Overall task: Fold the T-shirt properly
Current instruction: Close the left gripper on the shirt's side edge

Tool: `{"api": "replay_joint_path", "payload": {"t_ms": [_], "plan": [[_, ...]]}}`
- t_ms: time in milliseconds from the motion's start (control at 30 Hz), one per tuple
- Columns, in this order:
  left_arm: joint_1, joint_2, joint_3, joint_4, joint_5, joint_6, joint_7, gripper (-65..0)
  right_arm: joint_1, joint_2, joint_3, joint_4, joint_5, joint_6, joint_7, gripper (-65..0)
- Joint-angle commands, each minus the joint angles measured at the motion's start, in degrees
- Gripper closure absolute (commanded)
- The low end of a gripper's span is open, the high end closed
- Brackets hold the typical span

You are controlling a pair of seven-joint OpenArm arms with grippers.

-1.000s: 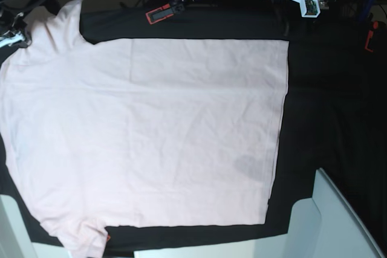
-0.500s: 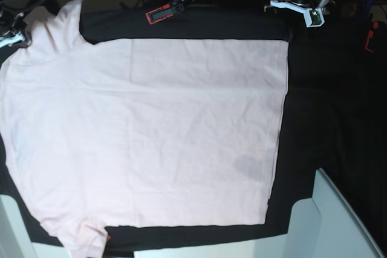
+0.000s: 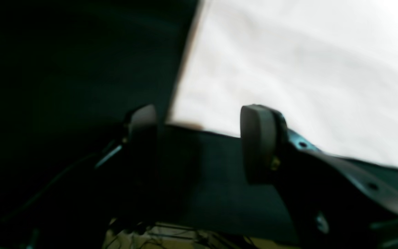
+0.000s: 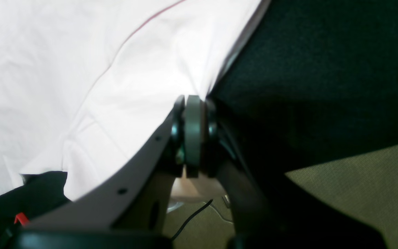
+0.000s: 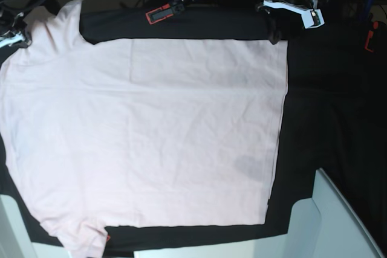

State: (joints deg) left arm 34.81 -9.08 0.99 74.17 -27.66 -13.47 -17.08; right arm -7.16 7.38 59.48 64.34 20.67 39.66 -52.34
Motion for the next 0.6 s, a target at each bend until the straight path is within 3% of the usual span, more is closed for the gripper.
{"api": "replay_joint_path", "payload": {"t_ms": [0,400,567], "plan": [[1.10,-0.54,0.54,1.21,-0.52,-0.28,-1.60,-38.3,-0.27,-0.04,-0.27,0.06,-1.46,0.34,-1.95,-0.3],[1.28,-0.19,0.54,-0.02,-0.87,-0.28,-1.86,-38.1,-0.27,-0.04,-0.27,0.06,-1.46,0.34,-1.77,-0.3],[0.75,1.21,-6.75,-0.19,-0.87,-0.28,-1.51,-38.1,-0.27,-0.04,-0.27,0.06,-1.46,0.34,-1.77,-0.3]]}}
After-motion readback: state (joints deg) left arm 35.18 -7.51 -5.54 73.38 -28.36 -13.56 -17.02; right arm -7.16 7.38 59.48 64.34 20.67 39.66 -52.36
